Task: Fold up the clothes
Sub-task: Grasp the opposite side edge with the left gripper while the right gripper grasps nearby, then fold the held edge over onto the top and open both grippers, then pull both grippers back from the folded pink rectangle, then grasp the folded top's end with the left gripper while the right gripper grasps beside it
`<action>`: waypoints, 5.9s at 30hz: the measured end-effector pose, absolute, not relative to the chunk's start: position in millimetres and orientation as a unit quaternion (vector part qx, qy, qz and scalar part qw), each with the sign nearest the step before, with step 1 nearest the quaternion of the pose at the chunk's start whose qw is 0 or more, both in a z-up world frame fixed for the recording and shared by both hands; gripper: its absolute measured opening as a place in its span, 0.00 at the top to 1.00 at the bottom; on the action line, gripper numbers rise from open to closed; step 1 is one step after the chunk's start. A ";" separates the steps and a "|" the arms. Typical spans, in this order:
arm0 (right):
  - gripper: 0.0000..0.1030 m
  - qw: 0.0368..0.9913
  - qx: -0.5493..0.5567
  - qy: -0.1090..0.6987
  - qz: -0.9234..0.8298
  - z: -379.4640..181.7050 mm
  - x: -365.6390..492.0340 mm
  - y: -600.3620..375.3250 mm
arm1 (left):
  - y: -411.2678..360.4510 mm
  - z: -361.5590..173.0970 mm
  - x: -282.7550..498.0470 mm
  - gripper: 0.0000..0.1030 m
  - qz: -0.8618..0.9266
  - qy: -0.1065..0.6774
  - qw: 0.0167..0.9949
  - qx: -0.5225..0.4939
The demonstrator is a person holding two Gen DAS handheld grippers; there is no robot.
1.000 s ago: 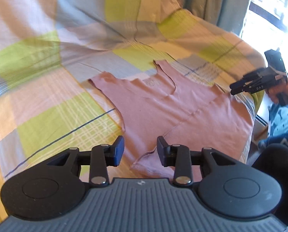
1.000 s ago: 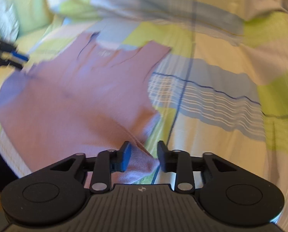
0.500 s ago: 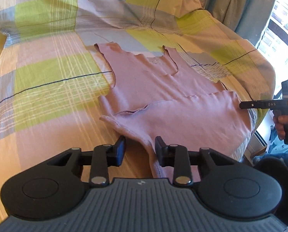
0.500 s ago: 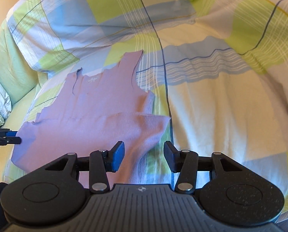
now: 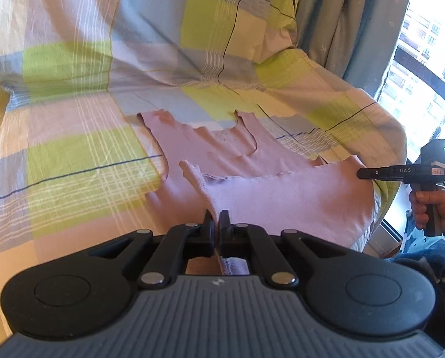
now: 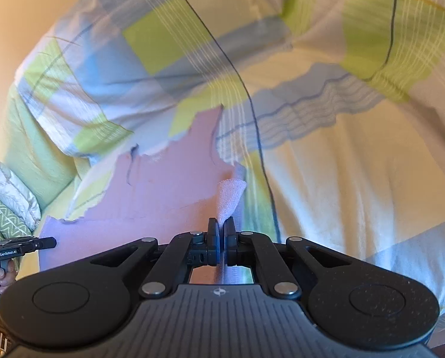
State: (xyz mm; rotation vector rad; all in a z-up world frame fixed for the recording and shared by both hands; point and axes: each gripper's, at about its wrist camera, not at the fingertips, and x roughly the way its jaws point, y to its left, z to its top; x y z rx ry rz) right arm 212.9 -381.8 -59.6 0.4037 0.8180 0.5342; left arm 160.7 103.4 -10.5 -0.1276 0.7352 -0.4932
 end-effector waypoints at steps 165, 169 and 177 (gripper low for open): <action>0.45 0.737 0.460 0.491 -0.062 -61.1 205.9 -293.8 | -215.7 -55.9 542.8 0.60 -0.573 0.498 0.519 0.392; 0.45 0.742 0.472 0.472 -0.062 -64.8 208.0 -294.4 | -219.5 -53.7 553.8 0.84 -0.578 0.518 0.495 0.391; 0.45 0.756 0.467 0.453 -0.072 -68.3 219.7 -297.5 | -222.4 -56.4 555.9 0.92 -0.588 0.520 0.480 0.392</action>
